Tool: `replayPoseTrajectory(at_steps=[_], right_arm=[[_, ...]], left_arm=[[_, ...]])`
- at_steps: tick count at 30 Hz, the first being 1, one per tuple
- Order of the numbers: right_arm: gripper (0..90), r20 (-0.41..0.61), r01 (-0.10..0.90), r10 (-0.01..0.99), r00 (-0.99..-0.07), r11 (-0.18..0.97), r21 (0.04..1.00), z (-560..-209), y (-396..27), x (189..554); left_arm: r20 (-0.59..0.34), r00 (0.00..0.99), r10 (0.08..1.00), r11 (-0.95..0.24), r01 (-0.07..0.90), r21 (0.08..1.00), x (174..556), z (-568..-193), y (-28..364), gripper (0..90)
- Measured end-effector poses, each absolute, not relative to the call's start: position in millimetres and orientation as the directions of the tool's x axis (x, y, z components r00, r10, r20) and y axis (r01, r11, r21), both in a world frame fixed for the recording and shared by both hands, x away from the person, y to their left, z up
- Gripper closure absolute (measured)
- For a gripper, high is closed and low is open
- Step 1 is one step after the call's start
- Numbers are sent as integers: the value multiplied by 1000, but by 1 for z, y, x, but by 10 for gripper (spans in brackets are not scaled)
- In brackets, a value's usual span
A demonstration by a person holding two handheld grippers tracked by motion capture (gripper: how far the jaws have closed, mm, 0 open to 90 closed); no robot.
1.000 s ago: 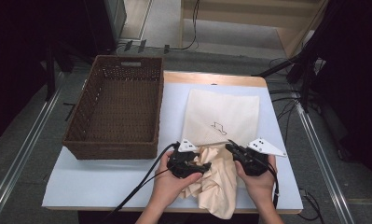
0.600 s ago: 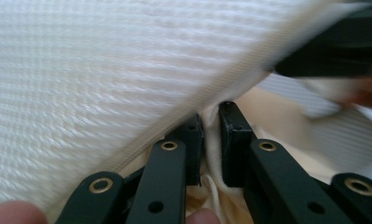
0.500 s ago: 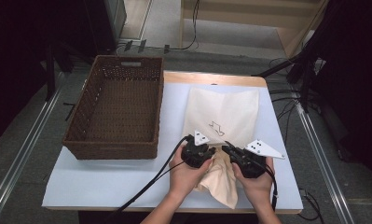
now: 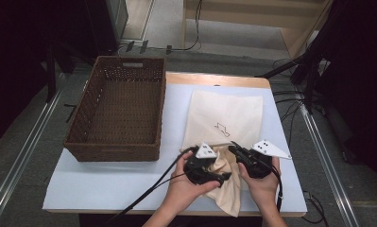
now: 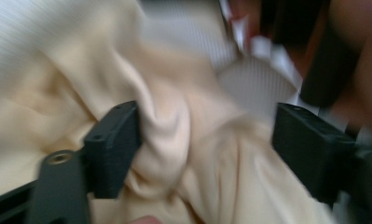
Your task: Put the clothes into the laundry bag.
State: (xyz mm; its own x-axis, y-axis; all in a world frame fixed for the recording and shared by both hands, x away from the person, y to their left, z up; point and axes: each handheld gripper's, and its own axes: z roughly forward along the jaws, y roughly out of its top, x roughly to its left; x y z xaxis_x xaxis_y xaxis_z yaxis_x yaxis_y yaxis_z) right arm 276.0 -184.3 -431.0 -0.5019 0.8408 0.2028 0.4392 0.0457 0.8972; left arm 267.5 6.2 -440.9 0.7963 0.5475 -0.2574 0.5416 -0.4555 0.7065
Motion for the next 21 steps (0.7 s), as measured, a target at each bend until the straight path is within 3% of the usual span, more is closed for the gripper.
replayPoseTrajectory(at_steps=[1, 3, 4, 6, 7, 9, 16, 19, 21], right_arm=[[869, 203, 440, 840, -502, 46, 897, -431, -183, 276], [869, 199, 441, 840, -505, 53, 896, -431, -182, 276], [868, 196, 439, 839, -507, 56, 897, -431, -182, 276], [869, 193, 438, 840, -508, 59, 897, -432, -182, 275], [868, 196, 440, 839, -507, 57, 896, -432, -182, 275], [869, 197, 440, 839, -508, 56, 897, -432, -182, 275], [869, 188, 412, 835, -517, 51, 910, -423, -181, 268], [869, 190, 413, 834, -518, 49, 909, -422, -180, 268], [869, 188, 420, 835, -518, 57, 906, -424, -179, 269]], left_arm=[[-226, 800, 555, -497, 537, 682, 266, -448, 2, 183], [-180, 804, 567, -519, 518, 680, 265, -457, -2, 217], [-155, 800, 579, -517, 508, 689, 264, -457, -2, 318], [-190, 799, 571, -498, 521, 693, 267, -453, 0, 594], [-198, 796, 572, -487, 523, 700, 269, -451, 1, 678], [-217, 780, 588, -443, 534, 720, 272, -447, 3, 755], [-189, 657, 730, -209, 479, 853, 287, -429, 12, 776], [-158, 624, 765, -248, 512, 823, 301, -443, 5, 753], [-166, 624, 764, -290, 562, 775, 314, -457, 0, 672]])
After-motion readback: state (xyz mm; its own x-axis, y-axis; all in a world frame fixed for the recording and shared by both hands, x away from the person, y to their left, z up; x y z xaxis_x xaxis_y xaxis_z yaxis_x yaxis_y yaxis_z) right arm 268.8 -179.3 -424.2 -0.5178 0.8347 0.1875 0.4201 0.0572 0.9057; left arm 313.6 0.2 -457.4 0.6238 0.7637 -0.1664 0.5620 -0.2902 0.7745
